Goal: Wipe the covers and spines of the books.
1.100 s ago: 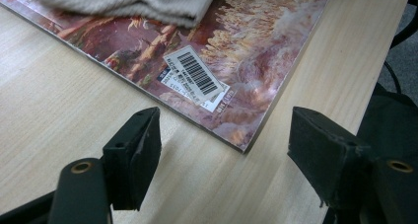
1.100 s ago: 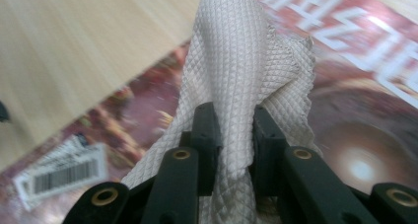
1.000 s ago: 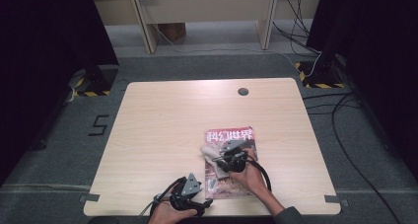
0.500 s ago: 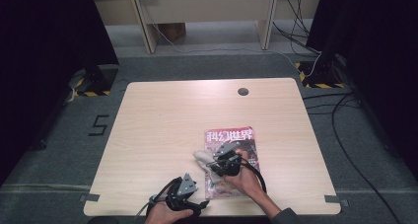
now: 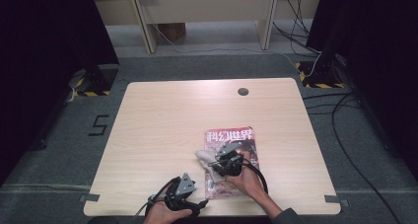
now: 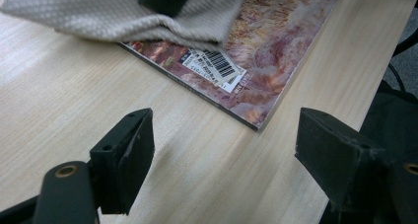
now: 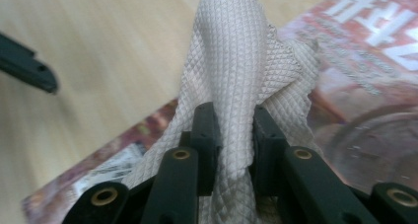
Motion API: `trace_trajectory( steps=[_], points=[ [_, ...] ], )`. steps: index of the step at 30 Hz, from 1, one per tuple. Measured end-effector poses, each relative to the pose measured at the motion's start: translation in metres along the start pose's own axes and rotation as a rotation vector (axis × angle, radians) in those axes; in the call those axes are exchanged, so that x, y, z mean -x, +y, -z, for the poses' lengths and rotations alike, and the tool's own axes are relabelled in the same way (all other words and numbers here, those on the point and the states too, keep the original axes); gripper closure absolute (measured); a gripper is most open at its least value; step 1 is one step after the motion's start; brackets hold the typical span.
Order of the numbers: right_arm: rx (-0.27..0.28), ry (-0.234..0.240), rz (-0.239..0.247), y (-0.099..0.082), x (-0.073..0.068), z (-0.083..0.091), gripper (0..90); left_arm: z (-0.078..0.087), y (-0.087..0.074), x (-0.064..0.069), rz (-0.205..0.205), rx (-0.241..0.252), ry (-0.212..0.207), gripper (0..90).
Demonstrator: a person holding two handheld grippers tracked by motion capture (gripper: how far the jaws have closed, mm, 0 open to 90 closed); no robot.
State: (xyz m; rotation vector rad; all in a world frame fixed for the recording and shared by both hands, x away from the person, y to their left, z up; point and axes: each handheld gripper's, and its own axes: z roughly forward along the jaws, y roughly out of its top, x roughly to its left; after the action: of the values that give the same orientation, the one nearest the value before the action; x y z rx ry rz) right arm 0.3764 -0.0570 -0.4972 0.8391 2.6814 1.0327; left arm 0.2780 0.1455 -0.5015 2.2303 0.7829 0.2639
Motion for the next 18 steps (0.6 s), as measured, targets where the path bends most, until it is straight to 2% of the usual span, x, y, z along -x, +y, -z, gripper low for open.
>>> trace_trajectory(
  steps=[6,10,18],
  points=[
    [-0.002,0.015,0.015,0.0,-0.009,-0.001,76.3,0.002,-0.001,0.0,0.004,0.002,0.002,22.1],
    [-0.002,0.024,0.012,-0.001,-0.006,0.0,76.3,0.004,-0.002,-0.002,0.009,0.006,0.008,22.0],
    [0.001,-0.006,-0.008,-0.009,0.002,0.008,76.2,0.007,-0.004,-0.007,0.021,0.008,0.017,21.9]
  ],
)
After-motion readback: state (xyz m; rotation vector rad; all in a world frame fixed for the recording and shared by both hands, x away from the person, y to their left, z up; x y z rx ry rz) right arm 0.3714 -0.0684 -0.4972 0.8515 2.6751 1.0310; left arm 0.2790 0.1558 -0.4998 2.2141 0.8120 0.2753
